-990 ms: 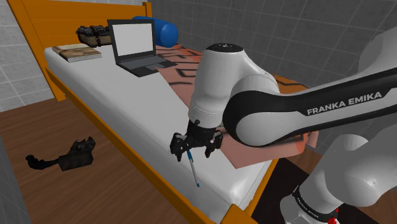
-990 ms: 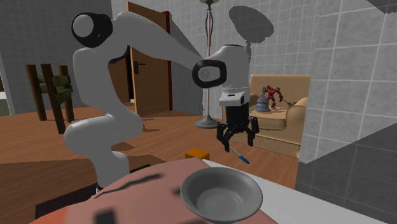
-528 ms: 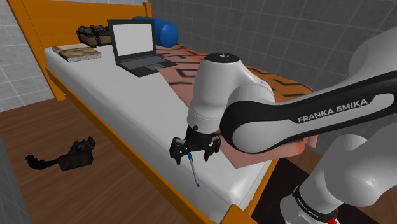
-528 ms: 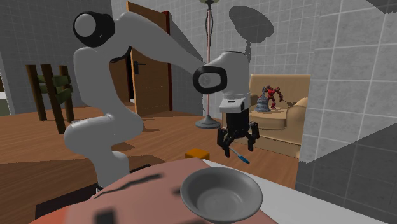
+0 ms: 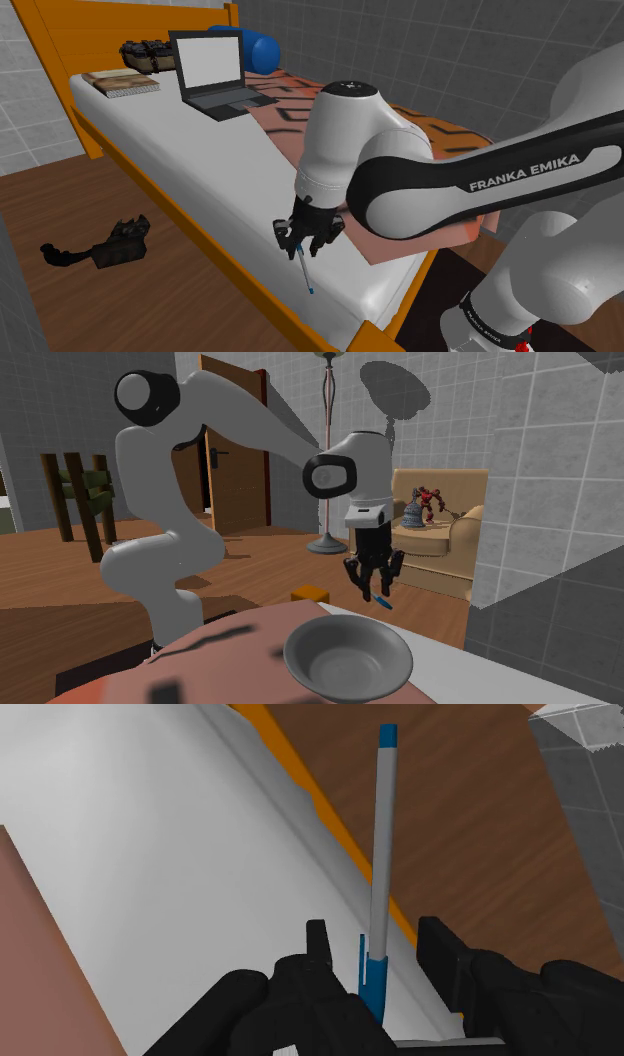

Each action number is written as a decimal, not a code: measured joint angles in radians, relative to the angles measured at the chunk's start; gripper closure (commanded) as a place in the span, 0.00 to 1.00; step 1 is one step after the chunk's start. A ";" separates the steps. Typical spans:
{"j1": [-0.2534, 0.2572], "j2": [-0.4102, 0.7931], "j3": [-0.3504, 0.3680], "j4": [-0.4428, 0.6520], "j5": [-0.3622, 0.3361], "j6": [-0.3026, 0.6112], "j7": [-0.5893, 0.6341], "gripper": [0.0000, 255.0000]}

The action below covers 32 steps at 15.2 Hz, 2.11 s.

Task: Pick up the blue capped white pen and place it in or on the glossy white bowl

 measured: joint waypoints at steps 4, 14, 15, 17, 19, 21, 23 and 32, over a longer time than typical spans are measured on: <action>-0.001 -0.002 -0.002 0.000 0.000 0.000 -0.001 1.00; 0.006 -0.043 -0.029 0.071 0.005 -0.112 -0.009 1.00; 0.006 -0.047 -0.032 0.083 0.004 -0.128 -0.009 1.00; 0.006 -0.053 -0.037 0.101 0.003 -0.152 -0.009 1.00; 0.006 -0.060 -0.043 0.123 0.002 -0.181 -0.009 1.00; 0.005 -0.069 -0.051 0.142 0.001 -0.209 -0.012 1.00; 0.005 -0.075 -0.056 0.167 -0.001 -0.238 -0.010 1.00; -0.016 -0.107 -0.137 0.204 -0.015 -0.320 -0.090 1.00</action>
